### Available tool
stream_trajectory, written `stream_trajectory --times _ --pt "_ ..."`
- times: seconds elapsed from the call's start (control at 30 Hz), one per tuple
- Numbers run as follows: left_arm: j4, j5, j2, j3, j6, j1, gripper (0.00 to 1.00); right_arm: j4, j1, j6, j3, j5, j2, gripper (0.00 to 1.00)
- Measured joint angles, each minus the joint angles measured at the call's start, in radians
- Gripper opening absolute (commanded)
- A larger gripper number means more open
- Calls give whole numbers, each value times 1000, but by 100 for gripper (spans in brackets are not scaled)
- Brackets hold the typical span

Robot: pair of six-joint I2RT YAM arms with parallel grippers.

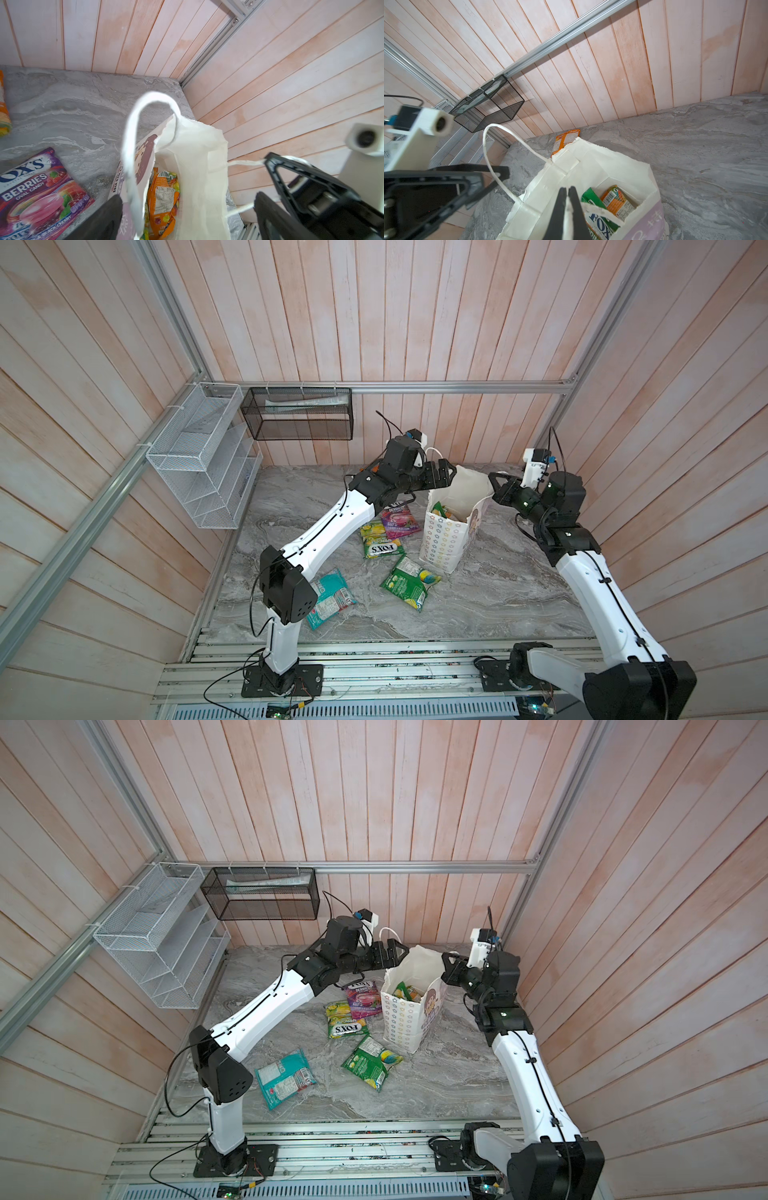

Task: Place the snacks into the paper bag
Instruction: Place the paper bag at the center of the table.

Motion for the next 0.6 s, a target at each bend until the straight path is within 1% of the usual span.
stream_trajectory --times 0.13,0.2,0.23,0.3,0.47,0.6 --pt "-89 -30 -82 44 52 3 100 21 -15 0 -34 2 -19 0" --pt "-134 -56 -143 30 72 6 100 23 -16 -1 -38 2 -22 0" --pt "-149 -70 -187 0 81 9 100 25 -16 -1 -38 2 -22 0" --pt "-159 -89 -293 -109 88 21 100 27 -17 -1 -38 2 -22 0" --pt "-169 -90 -593 -489 68 97 100 29 -17 -4 -39 1 -23 0" --pt "-200 -115 -739 -724 19 172 100 29 -17 -4 -39 -3 -24 0"
